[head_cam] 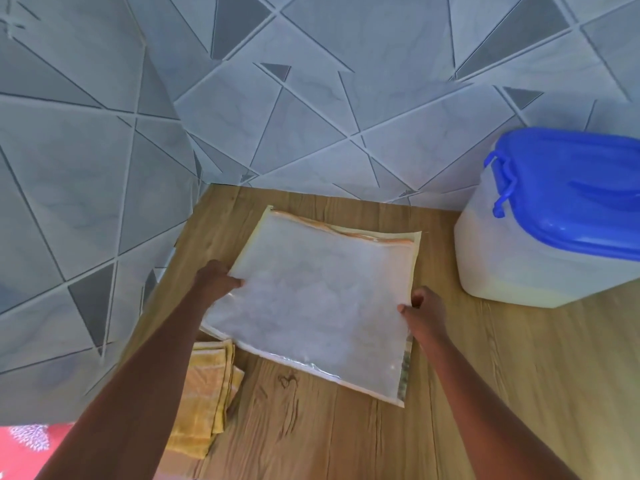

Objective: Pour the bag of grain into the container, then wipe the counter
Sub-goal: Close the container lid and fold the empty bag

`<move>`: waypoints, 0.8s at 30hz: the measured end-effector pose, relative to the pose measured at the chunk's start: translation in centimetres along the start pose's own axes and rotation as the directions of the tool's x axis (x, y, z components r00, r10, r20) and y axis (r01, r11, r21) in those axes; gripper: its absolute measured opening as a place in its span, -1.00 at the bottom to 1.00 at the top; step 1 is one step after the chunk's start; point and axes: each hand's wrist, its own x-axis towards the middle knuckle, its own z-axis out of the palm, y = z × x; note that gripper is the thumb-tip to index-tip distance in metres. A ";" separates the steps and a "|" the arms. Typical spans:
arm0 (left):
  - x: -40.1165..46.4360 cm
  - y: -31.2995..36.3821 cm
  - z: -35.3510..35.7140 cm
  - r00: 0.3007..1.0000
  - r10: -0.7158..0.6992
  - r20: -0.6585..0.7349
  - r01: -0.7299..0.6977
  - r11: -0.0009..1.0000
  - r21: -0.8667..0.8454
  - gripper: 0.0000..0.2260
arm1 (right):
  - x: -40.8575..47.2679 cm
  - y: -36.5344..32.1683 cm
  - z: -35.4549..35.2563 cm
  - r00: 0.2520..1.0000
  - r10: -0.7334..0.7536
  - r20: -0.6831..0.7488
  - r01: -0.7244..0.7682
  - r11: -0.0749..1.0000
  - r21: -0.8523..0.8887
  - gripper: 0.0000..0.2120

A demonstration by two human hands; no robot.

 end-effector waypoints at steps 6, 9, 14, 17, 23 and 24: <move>-5.2 5.7 -3.2 0.949 0.293 0.118 -0.260 0.936 -0.236 -0.67 | -0.3 0.4 -1.1 0.998 -0.050 0.022 0.051 0.998 -0.026 -0.83; -10.3 9.3 -3.3 0.869 0.448 0.213 -0.346 0.855 -0.387 -0.62 | -0.4 0.9 -1.7 0.994 -0.054 0.092 0.054 0.999 -0.001 -0.84; -17.0 13.8 2.5 0.729 0.664 0.166 -0.594 0.735 -0.326 -0.64 | -1.3 2.2 -2.3 0.982 -0.039 0.183 0.017 0.992 0.122 -0.77; -19.8 15.3 7.7 0.685 0.706 0.178 -0.696 0.707 -0.128 -0.80 | -1.7 3.2 -2.3 0.974 -0.055 0.221 0.014 0.983 0.182 -0.74; -21.5 15.4 14.8 0.683 0.700 0.210 -0.729 0.669 0.143 -0.78 | -1.5 4.0 -3.1 0.933 0.007 0.360 -0.178 0.878 0.445 -0.85; -21.3 15.3 15.0 0.691 0.692 0.208 -0.720 0.684 0.117 -0.74 | -1.4 4.2 -3.1 0.921 0.026 0.388 -0.233 0.836 0.497 -0.82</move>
